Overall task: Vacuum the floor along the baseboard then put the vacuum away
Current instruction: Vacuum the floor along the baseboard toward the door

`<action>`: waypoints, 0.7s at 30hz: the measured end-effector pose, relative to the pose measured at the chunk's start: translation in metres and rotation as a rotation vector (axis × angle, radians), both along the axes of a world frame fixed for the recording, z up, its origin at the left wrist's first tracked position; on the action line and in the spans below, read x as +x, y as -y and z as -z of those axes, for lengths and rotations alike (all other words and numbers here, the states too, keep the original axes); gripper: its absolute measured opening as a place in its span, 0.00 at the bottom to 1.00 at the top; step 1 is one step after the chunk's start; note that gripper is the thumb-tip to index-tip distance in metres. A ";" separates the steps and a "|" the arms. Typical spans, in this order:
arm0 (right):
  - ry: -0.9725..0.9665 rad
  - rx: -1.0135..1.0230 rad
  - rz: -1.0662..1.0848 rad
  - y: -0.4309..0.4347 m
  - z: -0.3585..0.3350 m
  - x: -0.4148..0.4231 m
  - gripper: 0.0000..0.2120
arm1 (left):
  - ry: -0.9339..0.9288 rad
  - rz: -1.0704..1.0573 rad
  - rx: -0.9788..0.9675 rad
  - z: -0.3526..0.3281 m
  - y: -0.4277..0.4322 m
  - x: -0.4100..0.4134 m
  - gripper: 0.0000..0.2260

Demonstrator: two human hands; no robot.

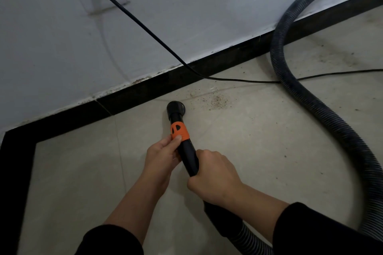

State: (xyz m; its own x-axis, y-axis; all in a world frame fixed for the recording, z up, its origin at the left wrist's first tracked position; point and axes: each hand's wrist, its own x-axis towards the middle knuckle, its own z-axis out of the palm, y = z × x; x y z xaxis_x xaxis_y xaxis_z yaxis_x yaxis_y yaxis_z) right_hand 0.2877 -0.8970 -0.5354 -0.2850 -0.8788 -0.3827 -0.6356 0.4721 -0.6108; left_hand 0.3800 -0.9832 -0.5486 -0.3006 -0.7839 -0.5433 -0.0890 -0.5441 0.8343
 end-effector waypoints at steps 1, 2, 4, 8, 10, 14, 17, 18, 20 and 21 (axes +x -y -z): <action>0.011 -0.001 0.003 0.001 0.001 0.001 0.09 | 0.010 0.005 -0.005 0.000 0.001 0.002 0.12; 0.021 0.000 0.004 0.002 0.001 0.003 0.09 | 0.018 0.007 -0.011 0.000 0.002 0.004 0.12; 0.026 0.000 -0.001 0.008 0.001 0.004 0.09 | 0.028 0.004 -0.019 -0.001 0.007 0.006 0.11; 0.020 -0.007 -0.027 0.025 0.002 0.005 0.09 | 0.050 -0.020 -0.029 -0.001 0.020 0.006 0.10; 0.019 -0.019 -0.038 0.032 0.003 0.004 0.09 | 0.060 -0.022 -0.036 -0.001 0.026 0.004 0.12; 0.031 -0.040 -0.043 0.046 0.005 0.000 0.08 | 0.079 -0.033 -0.054 0.001 0.039 -0.001 0.12; 0.041 -0.053 -0.034 0.055 0.007 -0.003 0.09 | 0.087 -0.039 -0.069 0.002 0.048 -0.006 0.14; 0.040 -0.057 -0.031 0.057 0.008 -0.004 0.09 | 0.089 -0.040 -0.071 0.003 0.050 -0.007 0.14; 0.043 -0.060 -0.027 0.059 0.010 -0.005 0.09 | 0.091 -0.034 -0.076 0.004 0.053 -0.009 0.14; 0.047 -0.060 -0.027 0.059 0.011 -0.006 0.09 | 0.094 -0.028 -0.079 0.004 0.054 -0.009 0.14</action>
State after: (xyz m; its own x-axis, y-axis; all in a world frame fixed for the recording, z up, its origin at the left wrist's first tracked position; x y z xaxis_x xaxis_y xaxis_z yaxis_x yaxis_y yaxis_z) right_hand 0.2816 -0.9562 -0.5466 -0.2440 -0.9076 -0.3417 -0.6174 0.4171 -0.6670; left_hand 0.3711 -1.0370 -0.5527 -0.2282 -0.8330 -0.5040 -0.1548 -0.4800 0.8635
